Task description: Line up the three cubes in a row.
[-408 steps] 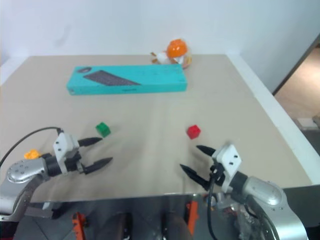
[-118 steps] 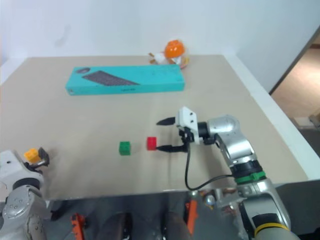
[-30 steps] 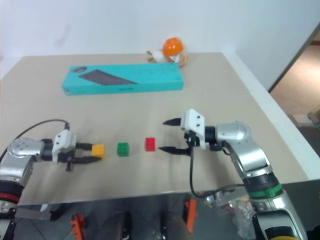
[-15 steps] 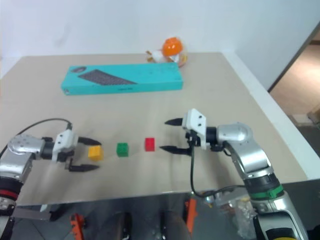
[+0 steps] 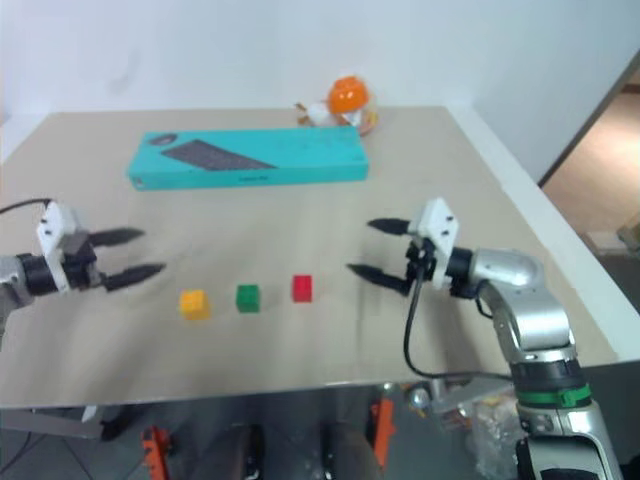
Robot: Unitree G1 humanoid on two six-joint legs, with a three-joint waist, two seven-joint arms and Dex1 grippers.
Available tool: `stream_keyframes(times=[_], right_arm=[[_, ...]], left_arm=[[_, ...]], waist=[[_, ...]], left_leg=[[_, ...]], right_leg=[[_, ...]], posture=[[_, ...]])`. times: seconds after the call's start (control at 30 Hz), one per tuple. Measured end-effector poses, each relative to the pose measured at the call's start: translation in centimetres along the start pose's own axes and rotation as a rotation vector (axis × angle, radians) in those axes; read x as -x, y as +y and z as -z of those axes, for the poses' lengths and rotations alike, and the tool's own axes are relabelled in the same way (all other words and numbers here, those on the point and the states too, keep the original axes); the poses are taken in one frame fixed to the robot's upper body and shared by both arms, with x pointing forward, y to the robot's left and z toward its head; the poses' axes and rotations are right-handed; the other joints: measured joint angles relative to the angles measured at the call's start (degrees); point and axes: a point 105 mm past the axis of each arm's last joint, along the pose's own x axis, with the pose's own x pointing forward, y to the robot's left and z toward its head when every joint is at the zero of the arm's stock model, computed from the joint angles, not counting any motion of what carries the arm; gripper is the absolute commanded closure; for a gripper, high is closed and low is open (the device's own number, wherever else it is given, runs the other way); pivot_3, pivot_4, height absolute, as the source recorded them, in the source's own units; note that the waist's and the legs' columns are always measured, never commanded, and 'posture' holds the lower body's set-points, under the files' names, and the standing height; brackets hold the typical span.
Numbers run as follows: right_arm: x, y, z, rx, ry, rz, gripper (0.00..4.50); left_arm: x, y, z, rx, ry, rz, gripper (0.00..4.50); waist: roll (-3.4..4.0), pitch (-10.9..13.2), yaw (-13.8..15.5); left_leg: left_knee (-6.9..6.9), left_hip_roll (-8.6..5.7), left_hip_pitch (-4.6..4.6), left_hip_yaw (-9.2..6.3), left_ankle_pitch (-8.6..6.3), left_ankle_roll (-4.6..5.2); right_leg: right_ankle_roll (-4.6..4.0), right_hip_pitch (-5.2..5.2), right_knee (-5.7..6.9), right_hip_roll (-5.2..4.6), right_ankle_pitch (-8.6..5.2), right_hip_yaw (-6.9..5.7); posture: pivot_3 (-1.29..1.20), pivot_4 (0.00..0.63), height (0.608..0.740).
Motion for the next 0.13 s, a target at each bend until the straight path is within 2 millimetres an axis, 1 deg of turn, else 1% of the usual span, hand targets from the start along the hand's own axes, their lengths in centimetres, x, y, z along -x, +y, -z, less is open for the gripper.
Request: stream_keyframes(times=[0.03, 0.13], right_arm=[[0.0, -0.2, 0.3, -0.003, 0.002, 0.014, 0.0], [0.0, -0.6, 0.8, -0.012, 0.002, 0.045, 0.0]], left_arm=[[-0.3, 0.3, 0.2, 0.003, -0.002, -0.036, 0.05], [-1.1, 0.6, 1.3, 0.013, 0.013, -0.118, 0.05]], waist=[[-0.01, 0.0, 0.0], [-0.01, 0.0, -0.3]], left_leg=[[0.01, -0.01, -0.02, 0.02, 0.0, 0.0], [0.0, -0.01, -0.03, 0.09, 0.0, 0.0]], right_leg=[[0.15, -0.02, 0.0, 0.01, 0.1, 0.04], [0.22, -0.09, -0.01, 0.03, 0.13, 0.17]], posture=[[0.0, 0.15, 0.74], [0.0, 0.15, 0.74]])
